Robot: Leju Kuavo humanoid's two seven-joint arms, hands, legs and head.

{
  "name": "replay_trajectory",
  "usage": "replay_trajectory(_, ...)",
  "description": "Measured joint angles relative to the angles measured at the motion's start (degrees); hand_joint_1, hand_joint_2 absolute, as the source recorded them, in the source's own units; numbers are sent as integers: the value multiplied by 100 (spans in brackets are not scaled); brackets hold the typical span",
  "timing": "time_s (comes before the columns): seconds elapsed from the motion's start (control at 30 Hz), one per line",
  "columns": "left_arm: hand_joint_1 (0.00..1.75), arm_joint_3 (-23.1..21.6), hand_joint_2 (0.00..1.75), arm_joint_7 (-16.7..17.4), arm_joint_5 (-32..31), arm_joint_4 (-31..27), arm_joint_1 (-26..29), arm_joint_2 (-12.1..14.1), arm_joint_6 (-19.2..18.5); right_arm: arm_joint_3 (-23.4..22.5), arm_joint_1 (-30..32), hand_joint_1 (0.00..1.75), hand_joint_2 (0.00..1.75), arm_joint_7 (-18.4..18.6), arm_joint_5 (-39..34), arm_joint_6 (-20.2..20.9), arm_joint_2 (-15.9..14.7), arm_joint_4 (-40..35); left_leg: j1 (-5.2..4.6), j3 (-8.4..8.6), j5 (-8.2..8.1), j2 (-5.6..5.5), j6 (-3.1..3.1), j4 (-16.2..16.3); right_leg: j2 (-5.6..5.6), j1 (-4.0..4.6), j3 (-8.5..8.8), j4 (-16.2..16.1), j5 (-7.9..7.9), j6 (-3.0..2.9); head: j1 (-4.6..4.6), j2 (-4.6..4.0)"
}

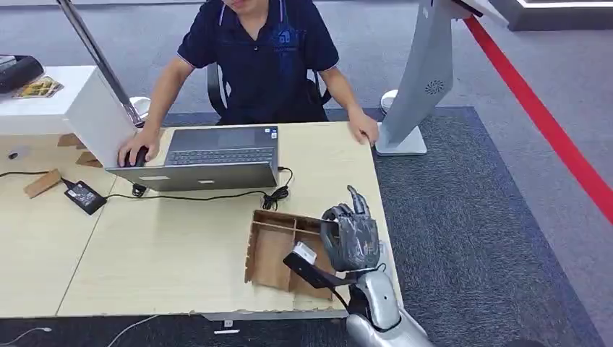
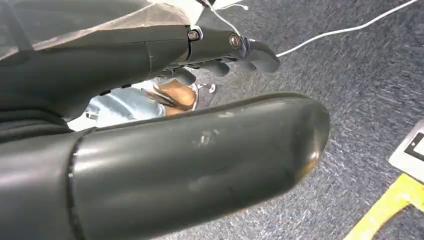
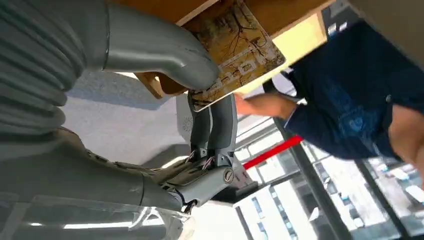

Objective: Pass the card to the sensor for recognition and then transmit it.

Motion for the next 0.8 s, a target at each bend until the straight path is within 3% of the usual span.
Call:
replay_trajectory(0.37,0,0,0,31,0,0,4,0,-7,-961,244,175,175,-26,13,-2,100,-828,-3,2,0,0,0,0,1,-3,0,0,1,0,0,0)
replay_trajectory(0.8,0,0,0,31,-13,-2,2,0,-7,-1060,325,175,175,57,-66,-2,98,-1027,-3,3,0,1,0,0,3,-2,0,0,1,0,0,0)
